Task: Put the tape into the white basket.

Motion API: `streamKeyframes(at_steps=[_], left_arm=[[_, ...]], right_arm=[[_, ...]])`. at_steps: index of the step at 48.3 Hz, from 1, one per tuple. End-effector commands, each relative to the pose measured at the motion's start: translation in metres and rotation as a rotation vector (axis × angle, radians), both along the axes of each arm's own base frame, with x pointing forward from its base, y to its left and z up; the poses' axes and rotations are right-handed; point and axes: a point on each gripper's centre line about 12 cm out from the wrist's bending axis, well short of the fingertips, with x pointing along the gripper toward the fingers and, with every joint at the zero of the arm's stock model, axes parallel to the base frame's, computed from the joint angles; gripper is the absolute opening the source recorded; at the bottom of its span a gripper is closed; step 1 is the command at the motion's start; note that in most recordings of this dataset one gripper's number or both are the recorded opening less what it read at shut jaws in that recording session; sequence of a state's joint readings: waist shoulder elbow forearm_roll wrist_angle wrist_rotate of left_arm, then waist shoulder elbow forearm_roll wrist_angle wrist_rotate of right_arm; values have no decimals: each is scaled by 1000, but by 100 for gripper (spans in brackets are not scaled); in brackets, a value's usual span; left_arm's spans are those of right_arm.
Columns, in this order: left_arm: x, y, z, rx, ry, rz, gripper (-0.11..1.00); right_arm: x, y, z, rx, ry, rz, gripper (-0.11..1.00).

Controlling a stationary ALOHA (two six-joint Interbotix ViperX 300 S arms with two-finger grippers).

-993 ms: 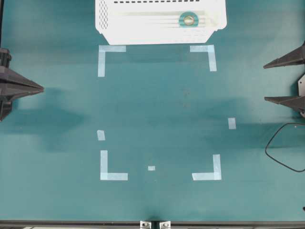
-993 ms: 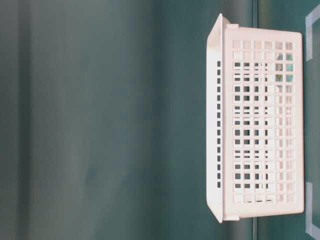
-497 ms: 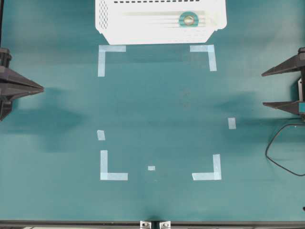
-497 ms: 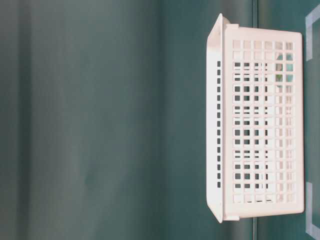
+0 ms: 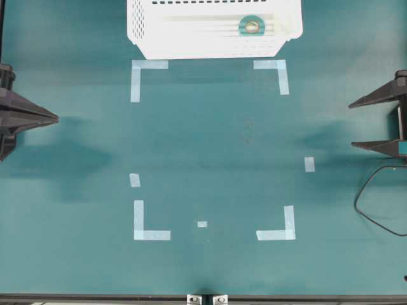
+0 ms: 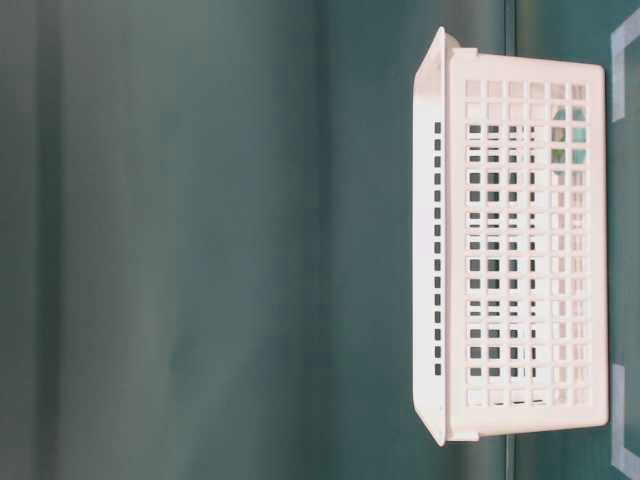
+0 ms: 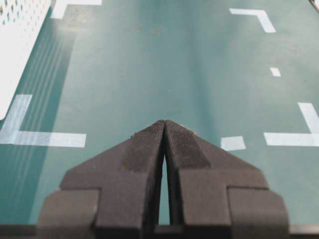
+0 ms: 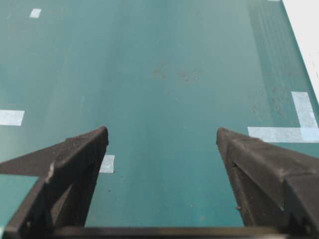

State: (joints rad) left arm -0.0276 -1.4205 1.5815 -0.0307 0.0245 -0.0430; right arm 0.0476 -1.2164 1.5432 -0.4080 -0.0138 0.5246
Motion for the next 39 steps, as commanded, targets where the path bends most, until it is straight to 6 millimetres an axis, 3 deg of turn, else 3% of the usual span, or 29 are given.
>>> streamKeyframes(at_steps=[1, 39], left_arm=[[1, 0, 6, 3, -14, -3, -11], [1, 0, 6, 3, -14, -3, -11]], right_arm=[[2, 1, 3, 5, -11, 6, 94], [-1, 1, -2, 30, -16, 4, 94]])
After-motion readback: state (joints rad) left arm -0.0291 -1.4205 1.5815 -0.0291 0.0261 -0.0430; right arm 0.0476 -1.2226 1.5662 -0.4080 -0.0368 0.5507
